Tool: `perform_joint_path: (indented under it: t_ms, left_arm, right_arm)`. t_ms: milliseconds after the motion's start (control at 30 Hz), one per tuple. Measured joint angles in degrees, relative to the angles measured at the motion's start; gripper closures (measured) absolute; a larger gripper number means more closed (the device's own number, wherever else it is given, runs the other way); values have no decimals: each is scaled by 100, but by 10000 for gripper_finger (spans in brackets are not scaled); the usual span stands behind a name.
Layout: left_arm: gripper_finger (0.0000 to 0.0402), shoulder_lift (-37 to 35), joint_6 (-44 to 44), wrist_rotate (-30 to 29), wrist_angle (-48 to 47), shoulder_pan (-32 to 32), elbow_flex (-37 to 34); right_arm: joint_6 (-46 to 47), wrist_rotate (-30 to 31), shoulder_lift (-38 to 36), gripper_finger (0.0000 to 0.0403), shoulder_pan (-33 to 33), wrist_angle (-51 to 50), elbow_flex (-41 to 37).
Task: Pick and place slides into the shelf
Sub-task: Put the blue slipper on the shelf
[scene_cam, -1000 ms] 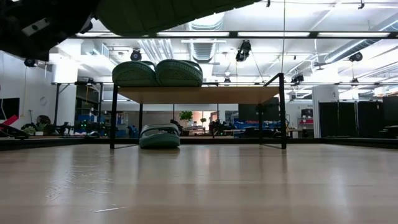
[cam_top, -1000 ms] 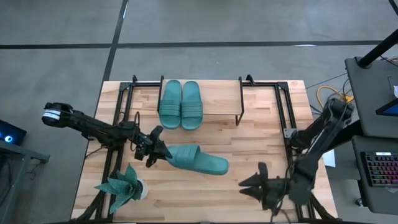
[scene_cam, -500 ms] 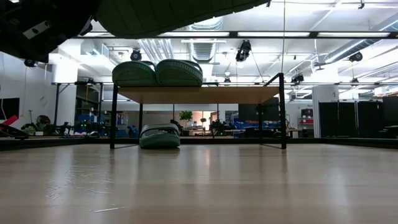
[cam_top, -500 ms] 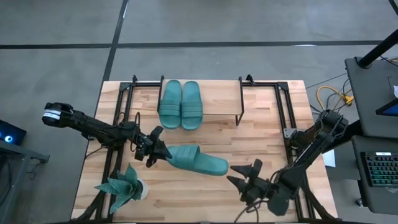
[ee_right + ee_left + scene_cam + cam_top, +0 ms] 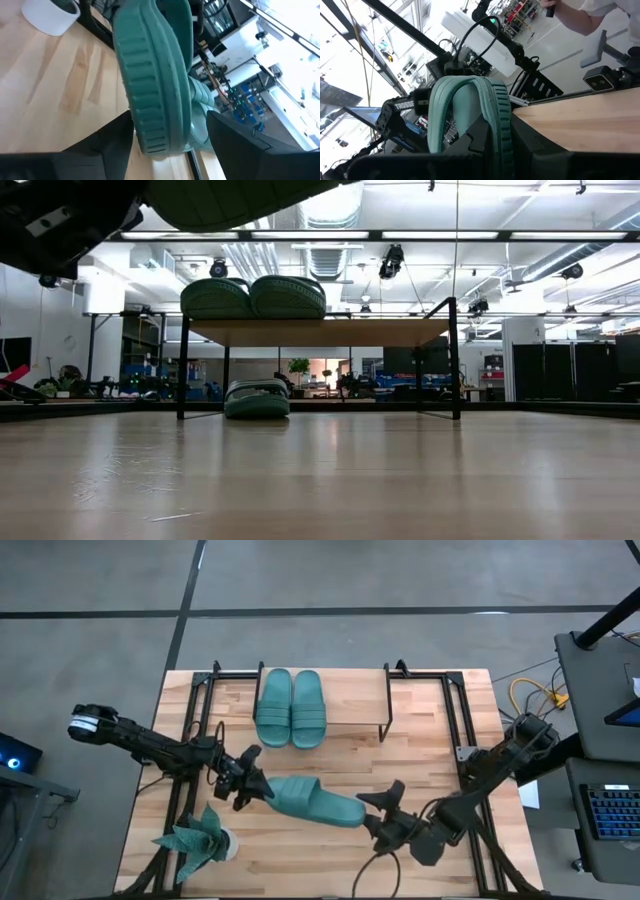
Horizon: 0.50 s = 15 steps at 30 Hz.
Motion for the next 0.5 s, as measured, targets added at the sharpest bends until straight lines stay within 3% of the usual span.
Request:
perform_joint_path:
  t_ms: [233, 500]
  left_arm:
    - [380, -5, 0, 4, 0, 0, 0]
    - [380, -5, 0, 19, -2, 0, 0]
  right_arm:
    - [161, -132, 0, 197, -127, 24, 15]
    - [195, -612, 0, 286, -137, 30, 15]
